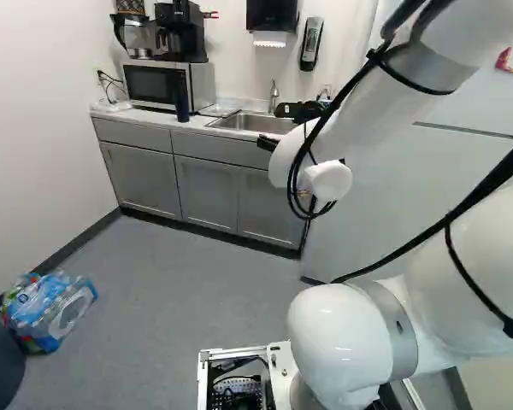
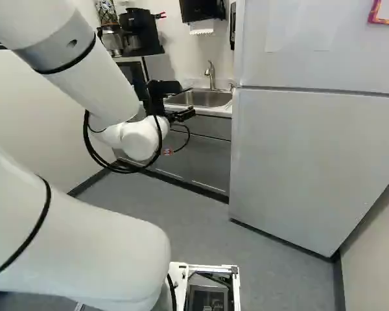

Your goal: Rinse the cup and place it in the tray

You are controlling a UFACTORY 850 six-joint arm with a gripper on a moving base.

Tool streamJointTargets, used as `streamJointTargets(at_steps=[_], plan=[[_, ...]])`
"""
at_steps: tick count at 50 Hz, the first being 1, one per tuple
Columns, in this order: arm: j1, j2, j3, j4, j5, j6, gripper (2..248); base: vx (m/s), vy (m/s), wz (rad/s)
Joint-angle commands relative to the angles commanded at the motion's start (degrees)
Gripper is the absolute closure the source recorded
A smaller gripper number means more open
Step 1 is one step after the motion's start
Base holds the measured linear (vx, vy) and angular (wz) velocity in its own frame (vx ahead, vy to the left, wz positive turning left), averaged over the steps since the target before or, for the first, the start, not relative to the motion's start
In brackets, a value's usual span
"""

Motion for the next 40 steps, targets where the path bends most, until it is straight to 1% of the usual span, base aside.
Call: streamJointTargets(at_steps=[40], plan=[[0.0, -1.57, -6.51, 0.0, -3.97, 0.0, 3, 0.0, 0.0, 0.0]])
